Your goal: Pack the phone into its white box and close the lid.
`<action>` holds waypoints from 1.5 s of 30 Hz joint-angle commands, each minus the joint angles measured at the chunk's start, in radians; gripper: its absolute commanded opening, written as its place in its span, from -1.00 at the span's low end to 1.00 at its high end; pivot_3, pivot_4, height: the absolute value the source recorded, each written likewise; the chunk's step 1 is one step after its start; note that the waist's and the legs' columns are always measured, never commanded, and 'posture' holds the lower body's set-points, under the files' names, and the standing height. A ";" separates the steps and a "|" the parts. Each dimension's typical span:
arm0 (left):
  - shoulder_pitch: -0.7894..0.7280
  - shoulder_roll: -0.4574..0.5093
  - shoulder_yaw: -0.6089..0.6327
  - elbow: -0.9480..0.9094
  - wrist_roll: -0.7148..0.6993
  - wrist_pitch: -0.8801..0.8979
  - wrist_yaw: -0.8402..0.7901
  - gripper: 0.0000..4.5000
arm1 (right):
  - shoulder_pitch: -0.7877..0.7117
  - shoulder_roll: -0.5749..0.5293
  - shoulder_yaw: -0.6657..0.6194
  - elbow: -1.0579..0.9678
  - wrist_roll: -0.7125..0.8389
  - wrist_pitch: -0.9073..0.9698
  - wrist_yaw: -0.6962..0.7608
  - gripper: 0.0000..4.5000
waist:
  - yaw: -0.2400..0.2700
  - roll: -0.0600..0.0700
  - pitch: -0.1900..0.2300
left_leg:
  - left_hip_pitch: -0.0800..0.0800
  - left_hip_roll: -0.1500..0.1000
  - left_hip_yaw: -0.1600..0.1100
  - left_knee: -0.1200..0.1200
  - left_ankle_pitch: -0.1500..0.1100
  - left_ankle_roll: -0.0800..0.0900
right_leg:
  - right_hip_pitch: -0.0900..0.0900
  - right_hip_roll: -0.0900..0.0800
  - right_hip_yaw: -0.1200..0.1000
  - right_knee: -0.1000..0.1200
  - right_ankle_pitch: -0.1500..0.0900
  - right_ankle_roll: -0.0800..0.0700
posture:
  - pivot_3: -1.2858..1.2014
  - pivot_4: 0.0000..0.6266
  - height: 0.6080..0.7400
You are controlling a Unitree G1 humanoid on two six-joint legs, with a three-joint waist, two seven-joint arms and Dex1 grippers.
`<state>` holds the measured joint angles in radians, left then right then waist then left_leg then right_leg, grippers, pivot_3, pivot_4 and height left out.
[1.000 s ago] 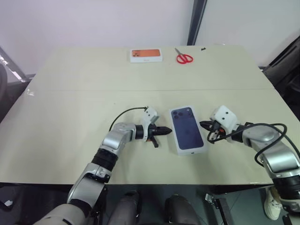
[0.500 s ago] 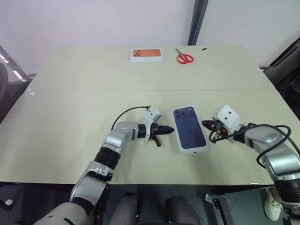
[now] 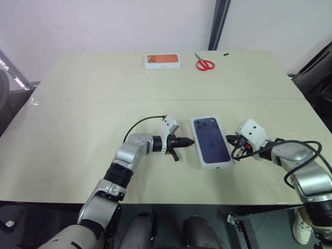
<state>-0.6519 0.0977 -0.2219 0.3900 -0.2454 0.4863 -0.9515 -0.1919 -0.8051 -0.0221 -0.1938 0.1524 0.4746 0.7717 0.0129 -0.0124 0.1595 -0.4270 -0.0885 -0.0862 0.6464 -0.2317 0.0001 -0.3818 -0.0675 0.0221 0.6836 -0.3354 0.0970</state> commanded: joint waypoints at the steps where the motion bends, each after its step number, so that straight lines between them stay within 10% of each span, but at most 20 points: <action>1: -0.011 -0.033 -0.015 -0.016 -0.002 -0.034 0.002 -1.00 | 0.010 -0.007 -0.022 -0.024 0.000 -0.029 0.004 -0.98 | 0.000 0.000 0.000 | 0.000 0.000 0.000 0.000 0.000 0.000 | 0.000 0.000 0.000 0.000 0.000 0.000 | 0.03 -0.52 0.91; 31: 0.014 -0.027 -0.018 -0.019 0.012 -0.060 0.006 -1.00 | -0.126 0.022 -0.100 0.045 0.025 -0.099 -0.028 -0.98 | -0.001 0.000 0.000 | 0.000 0.000 0.000 0.000 0.000 0.000 | 0.000 0.000 0.000 0.000 0.000 0.000 | 0.03 -0.52 0.91; 45: -0.111 -0.102 0.050 0.042 -0.040 -0.051 0.043 -1.00 | 0.123 -0.009 0.117 -0.123 -0.014 -0.051 0.074 -0.98 | -0.004 -0.001 -0.001 | 0.009 0.000 -0.001 -0.001 -0.001 0.000 | 0.010 0.000 -0.001 -0.003 0.000 0.001 | 0.03 -0.52 0.91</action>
<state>-0.7510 0.0019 -0.1448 0.4184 -0.3083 0.4678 -0.8954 -0.0799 -0.8267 0.0516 -0.3457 0.1627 0.3987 0.8560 0.0088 -0.0132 0.1588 -0.4166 -0.0884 -0.0866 0.6454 -0.2326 0.0004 -0.3710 -0.0670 0.0216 0.6809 -0.3356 0.0982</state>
